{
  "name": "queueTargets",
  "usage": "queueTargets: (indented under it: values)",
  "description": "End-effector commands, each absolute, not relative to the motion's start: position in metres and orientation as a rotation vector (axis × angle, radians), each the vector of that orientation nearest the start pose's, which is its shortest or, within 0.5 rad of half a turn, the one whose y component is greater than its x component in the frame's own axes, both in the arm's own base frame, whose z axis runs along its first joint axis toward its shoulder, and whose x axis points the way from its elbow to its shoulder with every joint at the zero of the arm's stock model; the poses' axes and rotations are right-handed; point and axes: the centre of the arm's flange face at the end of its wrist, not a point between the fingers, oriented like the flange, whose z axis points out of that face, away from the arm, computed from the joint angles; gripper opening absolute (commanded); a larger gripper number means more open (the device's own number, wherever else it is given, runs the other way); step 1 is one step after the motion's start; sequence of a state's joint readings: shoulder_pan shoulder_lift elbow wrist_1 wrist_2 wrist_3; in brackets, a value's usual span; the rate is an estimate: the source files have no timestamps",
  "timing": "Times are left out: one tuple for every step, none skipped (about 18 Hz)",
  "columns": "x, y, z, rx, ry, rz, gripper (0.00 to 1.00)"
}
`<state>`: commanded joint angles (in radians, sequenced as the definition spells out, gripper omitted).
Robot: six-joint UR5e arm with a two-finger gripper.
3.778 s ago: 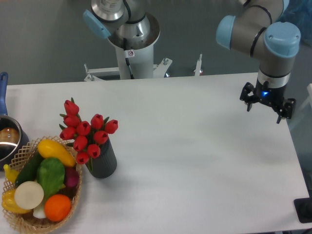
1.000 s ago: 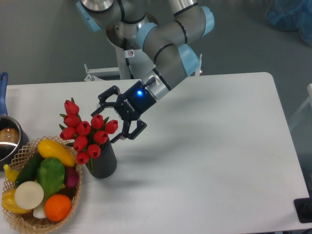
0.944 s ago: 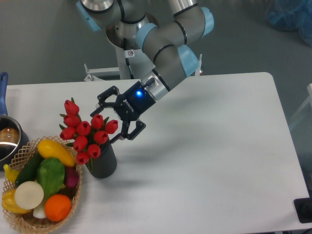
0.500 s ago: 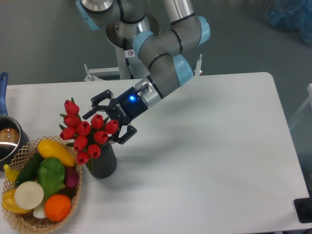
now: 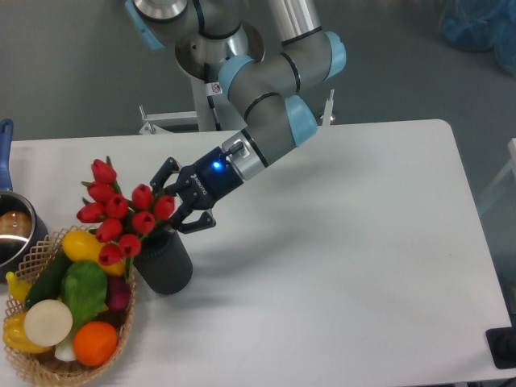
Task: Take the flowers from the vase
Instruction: 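Lower the open gripper around the tulip stems above the vase rim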
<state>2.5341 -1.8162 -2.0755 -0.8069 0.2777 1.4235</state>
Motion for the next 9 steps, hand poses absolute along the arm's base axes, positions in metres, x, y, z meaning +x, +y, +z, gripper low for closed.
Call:
queueTargets:
  values:
    - [-0.273, 0.467, 0.284, -1.813, 0.432, -0.512, 0.15]
    - [-0.274, 0.467, 0.288, -1.797, 0.427, -0.512, 0.15]
    - [-0.273, 0.467, 0.291, -1.785, 0.426, -0.512, 0.15]
    - [-0.275, 0.466, 0.294, -1.777, 0.425, -0.507, 0.15]
    - [-0.277, 0.465, 0.296, -1.774, 0.422, -0.502, 0.15]
    - [-0.277, 0.465, 0.297, -1.773, 0.423, -0.501, 0.15]
    - [-0.278, 0.464, 0.299, -1.772, 0.420, -0.497, 0.15]
    - [-0.278, 0.462, 0.304, -1.763, 0.420, -0.491, 0.15]
    - [-0.279, 0.460, 0.310, -1.746, 0.415, -0.486, 0.15]
